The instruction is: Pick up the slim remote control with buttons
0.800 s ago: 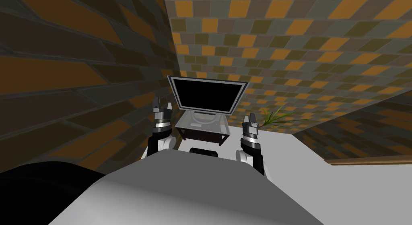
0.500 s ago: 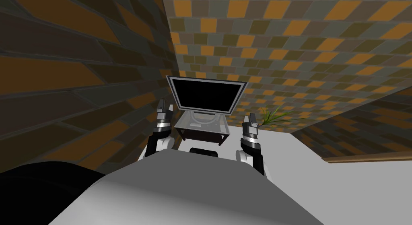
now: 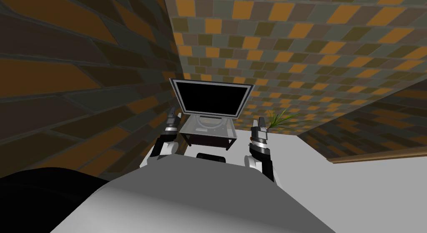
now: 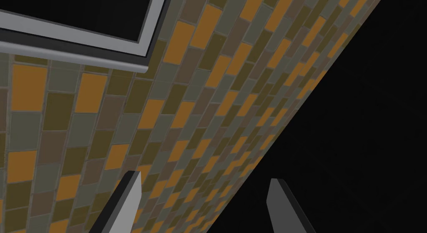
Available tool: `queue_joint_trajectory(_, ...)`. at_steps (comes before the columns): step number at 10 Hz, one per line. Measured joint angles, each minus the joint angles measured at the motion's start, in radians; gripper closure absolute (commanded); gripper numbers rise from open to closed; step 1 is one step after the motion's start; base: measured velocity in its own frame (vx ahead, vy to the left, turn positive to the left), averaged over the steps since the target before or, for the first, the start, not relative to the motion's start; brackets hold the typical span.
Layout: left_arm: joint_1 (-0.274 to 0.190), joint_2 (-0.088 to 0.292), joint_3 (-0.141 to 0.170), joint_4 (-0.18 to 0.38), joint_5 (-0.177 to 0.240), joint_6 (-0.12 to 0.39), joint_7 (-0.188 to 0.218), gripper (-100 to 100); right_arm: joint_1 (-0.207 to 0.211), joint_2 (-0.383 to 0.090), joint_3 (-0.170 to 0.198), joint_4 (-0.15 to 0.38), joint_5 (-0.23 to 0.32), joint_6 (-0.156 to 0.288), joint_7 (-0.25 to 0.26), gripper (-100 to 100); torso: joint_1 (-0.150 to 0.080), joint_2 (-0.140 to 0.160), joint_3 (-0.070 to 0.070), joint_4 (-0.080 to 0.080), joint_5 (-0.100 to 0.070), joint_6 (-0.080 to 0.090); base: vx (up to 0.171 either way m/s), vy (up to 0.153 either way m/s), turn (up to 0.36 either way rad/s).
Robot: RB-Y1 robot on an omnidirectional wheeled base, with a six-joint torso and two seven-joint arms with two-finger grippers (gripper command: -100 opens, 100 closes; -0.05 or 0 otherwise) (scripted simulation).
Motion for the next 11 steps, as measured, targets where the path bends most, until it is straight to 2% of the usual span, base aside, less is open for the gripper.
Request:
queue_joint_trajectory(2, 0.000, 0.017, 0.002, 0.034, 0.011, 0.045, -0.001, -100, 0.000, 0.000, 0.000, 0.000, 0.000, 0.000, 0.000, 0, 0.000, 0.000, 0.000, 0.000, 0.000, 0.000, 0.012, -0.006, -0.097)
queue_joint_trajectory(4, -0.013, 0.063, 0.027, 0.095, 0.039, 0.090, 0.012, -100, 0.000, 0.000, 0.000, 0.000, 0.000, 0.000, 0.000, 0, 0.000, 0.000, 0.000, 0.000, 0.000, 0.000, 0.014, -0.004, -0.067)
queue_joint_trajectory(6, -0.012, 0.079, 0.034, 0.127, 0.054, 0.137, 0.014, -100, 0.000, 0.000, 0.000, 0.000, 0.000, 0.000, 0.000, 0, -0.001, 0.000, 0.000, 0.000, 0.000, 0.000, 0.014, -0.004, -0.079)
queue_joint_trajectory(11, -0.050, 0.159, 0.074, 0.263, 0.112, 0.249, 0.034, -100, 0.000, 0.000, 0.000, 0.000, 0.000, 0.000, 0.000, 0, -0.001, -0.001, 0.000, 0.000, 0.000, 0.000, 0.015, -0.006, -0.089)
